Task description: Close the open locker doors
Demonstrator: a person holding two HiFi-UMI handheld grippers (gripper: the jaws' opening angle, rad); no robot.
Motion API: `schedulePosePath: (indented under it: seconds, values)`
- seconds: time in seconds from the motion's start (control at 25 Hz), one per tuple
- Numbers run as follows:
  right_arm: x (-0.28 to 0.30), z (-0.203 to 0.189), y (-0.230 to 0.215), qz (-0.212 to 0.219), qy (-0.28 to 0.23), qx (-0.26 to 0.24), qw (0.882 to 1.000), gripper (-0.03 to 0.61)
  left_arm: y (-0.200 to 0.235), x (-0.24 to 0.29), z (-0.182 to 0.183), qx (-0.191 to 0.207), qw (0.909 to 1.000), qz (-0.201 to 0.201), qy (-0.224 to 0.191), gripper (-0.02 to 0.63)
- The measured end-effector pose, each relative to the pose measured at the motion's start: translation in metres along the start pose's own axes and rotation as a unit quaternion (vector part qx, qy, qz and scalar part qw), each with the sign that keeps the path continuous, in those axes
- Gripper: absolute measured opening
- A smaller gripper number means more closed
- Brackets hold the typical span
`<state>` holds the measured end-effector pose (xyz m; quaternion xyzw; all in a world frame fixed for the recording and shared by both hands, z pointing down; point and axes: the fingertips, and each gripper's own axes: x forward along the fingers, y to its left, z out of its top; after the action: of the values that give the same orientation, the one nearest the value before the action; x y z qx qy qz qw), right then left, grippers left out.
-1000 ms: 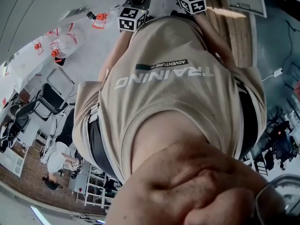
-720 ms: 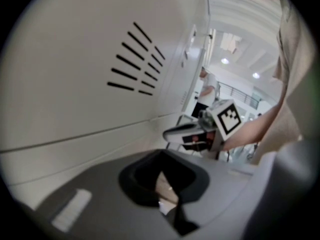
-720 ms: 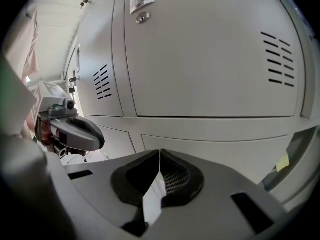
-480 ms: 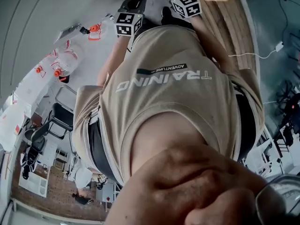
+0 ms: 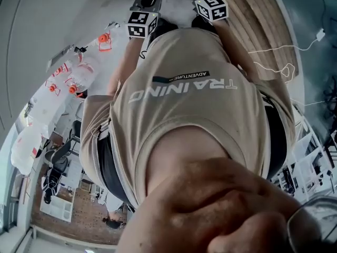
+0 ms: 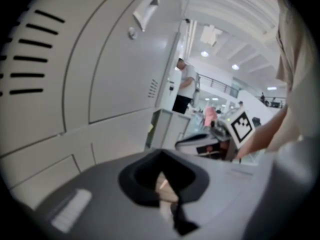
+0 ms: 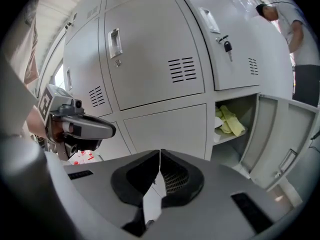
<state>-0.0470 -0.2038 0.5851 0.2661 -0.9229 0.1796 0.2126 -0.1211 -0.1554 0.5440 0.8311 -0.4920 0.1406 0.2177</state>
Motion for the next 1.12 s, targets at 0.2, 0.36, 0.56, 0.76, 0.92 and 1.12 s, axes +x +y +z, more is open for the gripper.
schedulePosePath:
  seconds: [0.2,0.36,0.56,0.76,0.92,1.12]
  values:
    - [-0.035,-0.012,-0.038,0.004,0.002,-0.032,0.999,0.015,-0.03,0.039,0.007,0.004,0.9998,0.014,0.011,0.0]
    - [-0.069,-0.016,-0.087,0.005,0.006,-0.081,0.997,0.015,-0.066,0.08,0.03,-0.04,0.9989,0.018,-0.013,0.0]
    - [-0.099,-0.025,-0.151,0.012,-0.011,-0.041,0.999,0.015,-0.099,0.134,0.043,-0.048,0.9983,0.029,-0.017,0.0]
    - [-0.131,-0.034,-0.212,-0.004,-0.014,-0.034,0.999,0.015,-0.131,0.178,0.054,-0.048,0.9981,0.038,-0.011,0.0]
    - [-0.153,-0.037,-0.258,-0.031,-0.02,-0.012,0.999,0.015,-0.152,0.206,0.066,-0.037,0.9988,0.03,-0.008,0.0]
    - [-0.167,-0.035,-0.296,-0.065,-0.027,0.004,0.998,0.015,-0.162,0.23,0.075,-0.024,0.9996,0.011,0.001,0.0]
